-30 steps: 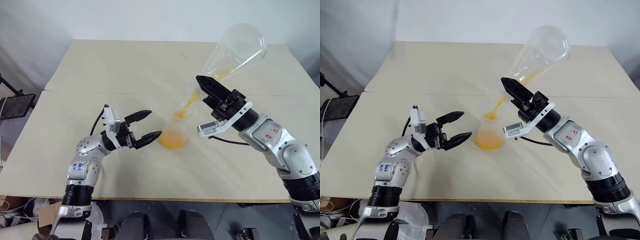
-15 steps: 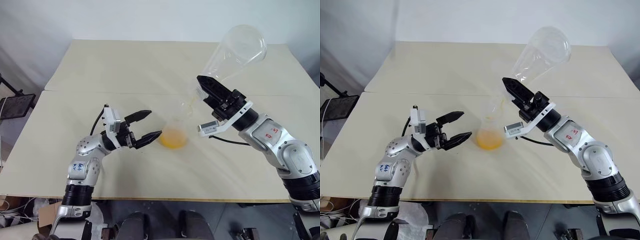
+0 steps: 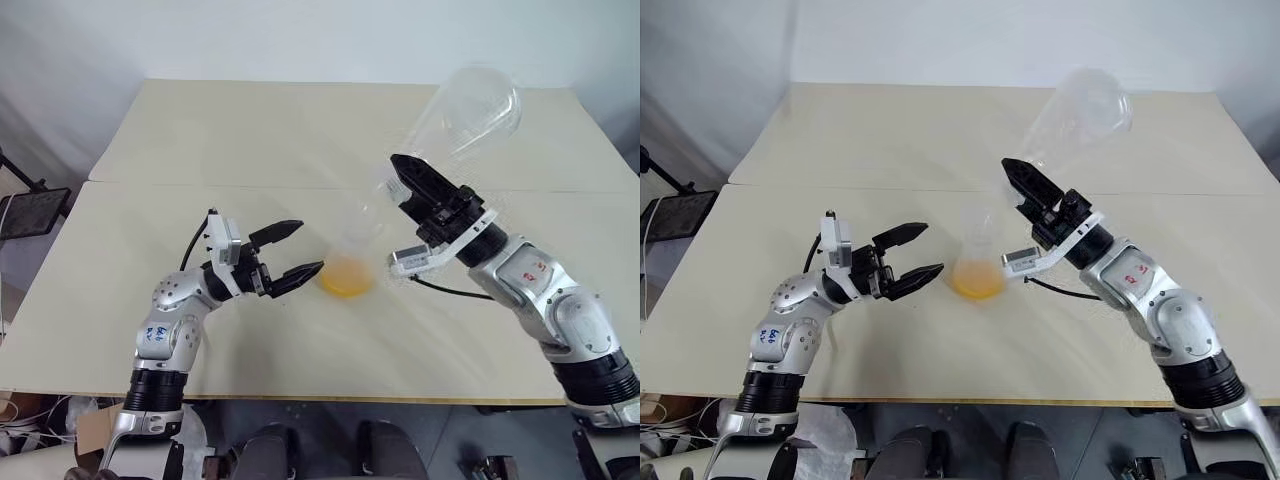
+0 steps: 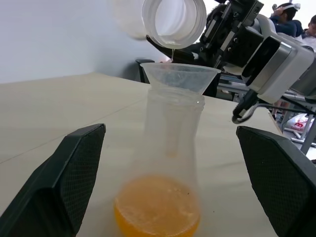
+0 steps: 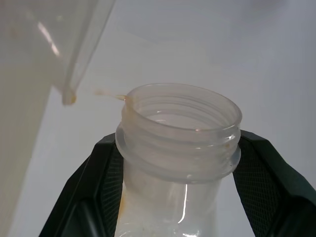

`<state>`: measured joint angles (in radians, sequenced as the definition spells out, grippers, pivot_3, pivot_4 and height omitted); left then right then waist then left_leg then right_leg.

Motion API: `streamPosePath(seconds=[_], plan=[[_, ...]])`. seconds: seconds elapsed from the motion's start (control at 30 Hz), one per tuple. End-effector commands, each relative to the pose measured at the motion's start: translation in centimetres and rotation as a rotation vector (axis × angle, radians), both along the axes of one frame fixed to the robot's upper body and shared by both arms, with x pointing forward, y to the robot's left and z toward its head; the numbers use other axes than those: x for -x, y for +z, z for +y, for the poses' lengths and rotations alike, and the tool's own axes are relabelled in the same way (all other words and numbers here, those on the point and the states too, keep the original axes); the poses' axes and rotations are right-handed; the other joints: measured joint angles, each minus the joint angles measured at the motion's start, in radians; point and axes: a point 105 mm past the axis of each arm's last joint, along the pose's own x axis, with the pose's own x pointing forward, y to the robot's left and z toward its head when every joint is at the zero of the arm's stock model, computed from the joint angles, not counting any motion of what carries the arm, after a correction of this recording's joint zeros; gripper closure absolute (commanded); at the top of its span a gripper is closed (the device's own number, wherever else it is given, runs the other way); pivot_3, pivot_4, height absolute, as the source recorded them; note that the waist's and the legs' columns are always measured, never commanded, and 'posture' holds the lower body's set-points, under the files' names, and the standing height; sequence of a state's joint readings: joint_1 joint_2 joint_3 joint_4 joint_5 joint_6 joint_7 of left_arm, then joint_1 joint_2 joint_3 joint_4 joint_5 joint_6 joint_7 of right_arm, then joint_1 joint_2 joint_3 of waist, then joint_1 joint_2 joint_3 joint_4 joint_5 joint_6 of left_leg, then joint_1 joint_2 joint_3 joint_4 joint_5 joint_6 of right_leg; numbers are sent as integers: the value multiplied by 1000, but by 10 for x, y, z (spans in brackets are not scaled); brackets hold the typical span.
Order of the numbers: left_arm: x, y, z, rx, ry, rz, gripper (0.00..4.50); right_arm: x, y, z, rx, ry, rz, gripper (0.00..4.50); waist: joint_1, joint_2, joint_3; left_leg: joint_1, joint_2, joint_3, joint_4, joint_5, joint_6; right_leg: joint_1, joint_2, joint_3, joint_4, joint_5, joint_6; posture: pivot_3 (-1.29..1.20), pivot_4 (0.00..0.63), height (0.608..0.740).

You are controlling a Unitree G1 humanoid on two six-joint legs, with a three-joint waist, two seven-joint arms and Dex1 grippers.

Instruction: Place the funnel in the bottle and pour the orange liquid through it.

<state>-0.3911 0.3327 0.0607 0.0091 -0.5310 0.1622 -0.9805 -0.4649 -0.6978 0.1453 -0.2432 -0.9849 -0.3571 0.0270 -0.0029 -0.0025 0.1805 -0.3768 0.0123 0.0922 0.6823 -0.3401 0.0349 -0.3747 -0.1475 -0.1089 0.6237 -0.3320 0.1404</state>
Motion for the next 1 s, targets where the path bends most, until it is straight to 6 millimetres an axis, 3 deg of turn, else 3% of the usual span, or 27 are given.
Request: streamPosePath(seconds=[0.03, 0.23, 0.4, 0.47, 0.6, 0.73, 0.83, 1.0], plan=[[2, 12, 0, 0, -6, -57, 0, 10, 21, -8, -255, 61, 100, 1768, 0, 0, 0, 0, 0, -1, 0, 0, 0, 1, 0, 0, 0, 0, 0, 0, 150, 740], [1, 12, 2, -10, -5, -54, 0, 16, 39, -35, -632, 112, 291, 1768, 2, -1, 0, 0, 0, -1, 0, 0, 0, 1, 0, -1, 0, 0, 0, 0, 150, 740], [0, 12, 3, -23, -12, -51, 0, 20, 35, -77, -971, 161, 505, 1768, 3, -1, 0, 0, 0, -2, 0, 0, 0, 1, 0, -1, 0, 0, 0, 0, 150, 740], [0, 12, 3, -26, -14, -50, 0, 23, 34, -90, -1001, 136, 516, 1768, 3, -1, 0, 0, 0, -2, 0, 0, 0, 1, 0, -1, 0, 0, 0, 0, 150, 740], [0, 11, 3, -30, -19, -45, 0, 21, -1, -133, -963, -93, 583, 1768, 6, -1, 0, 0, 0, -2, -1, 0, 0, 1, 0, -1, 0, 0, 0, 0, 150, 740], [0, 9, -1, -32, -29, -40, 0, 13, -21, -196, -1319, -124, 575, 1768, 2, -1, 1, 0, -1, 0, -1, 0, 1, 1, 0, 0, -1, 0, 0, 0, 150, 740], [0, 10, -1, -33, -30, -42, 0, 17, -29, -221, -1489, -72, 553, 1768, 1, -1, 0, 1, 0, 0, -1, 0, 1, 2, 0, 0, -1, 0, 0, 0, 150, 740], [0, 12, 1, -36, -26, -44, 0, 24, -34, -251, -1576, -85, 464, 1768, 1, -1, 0, 1, -1, 1, -1, 0, 1, 1, 0, 1, -1, 0, 0, 0, 150, 740]])
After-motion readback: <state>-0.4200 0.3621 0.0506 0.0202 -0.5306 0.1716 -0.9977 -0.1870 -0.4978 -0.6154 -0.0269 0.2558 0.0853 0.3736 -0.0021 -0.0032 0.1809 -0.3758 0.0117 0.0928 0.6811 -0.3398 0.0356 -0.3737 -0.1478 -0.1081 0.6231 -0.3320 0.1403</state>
